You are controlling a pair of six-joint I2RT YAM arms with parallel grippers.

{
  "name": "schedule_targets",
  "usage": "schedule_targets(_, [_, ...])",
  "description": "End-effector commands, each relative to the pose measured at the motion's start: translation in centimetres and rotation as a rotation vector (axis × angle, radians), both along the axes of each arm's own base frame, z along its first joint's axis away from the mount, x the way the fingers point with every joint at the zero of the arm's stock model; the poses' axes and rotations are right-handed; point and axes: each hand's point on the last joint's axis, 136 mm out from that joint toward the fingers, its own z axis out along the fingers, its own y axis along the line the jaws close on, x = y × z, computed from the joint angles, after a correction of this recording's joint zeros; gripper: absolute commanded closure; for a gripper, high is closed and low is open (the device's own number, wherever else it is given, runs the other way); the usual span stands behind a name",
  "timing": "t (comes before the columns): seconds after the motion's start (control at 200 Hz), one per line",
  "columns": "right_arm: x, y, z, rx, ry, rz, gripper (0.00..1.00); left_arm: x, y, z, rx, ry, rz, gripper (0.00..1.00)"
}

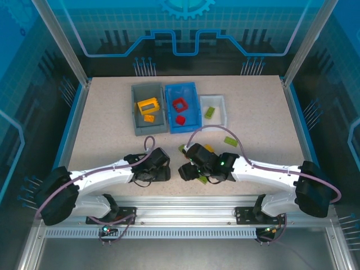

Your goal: Sort the legos into containers by color

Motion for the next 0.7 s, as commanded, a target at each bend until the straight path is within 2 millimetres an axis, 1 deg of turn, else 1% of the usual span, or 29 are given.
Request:
schedule_targets(0.0, [0.2,1.0,1.9,0.107,-0.027,-0.053,0.39,1.0,-0.3,-0.9,-0.011,-0.012,-0.04,0.34])
schedule_targets(0.275, [0.8,1.2,2.4,0.095,-0.039,-0.063,0.39,3.9,0.1,-1.4,0.003,-0.024,-0.062,0.33])
schedule_targets(0.425, [0.9,0.9,2.3,0.089,-0.039,-0.075,0.39,5.0,-1.1,-0.7,-0.019,-0.049,-0.102,0.33])
schedule_targets(0.565, [0.8,0.4,2.1,0.083,-0.035,-0.087,0.4,5.5,-1.8,-0.3,-0.028,-0.06,-0.115,0.33])
schedule_targets(0.63, [0.9,0.0,2.1,0.08,-0.035,-0.096,0.39,5.2,-2.1,-0.3,-0.03,-0.057,-0.124,0.34])
schedule_targets(0.695, [1.0,-0.3,2.1,0.08,-0.038,-0.106,0.4,4.7,-2.8,-0.3,-0.031,-0.055,-0.141,0.37])
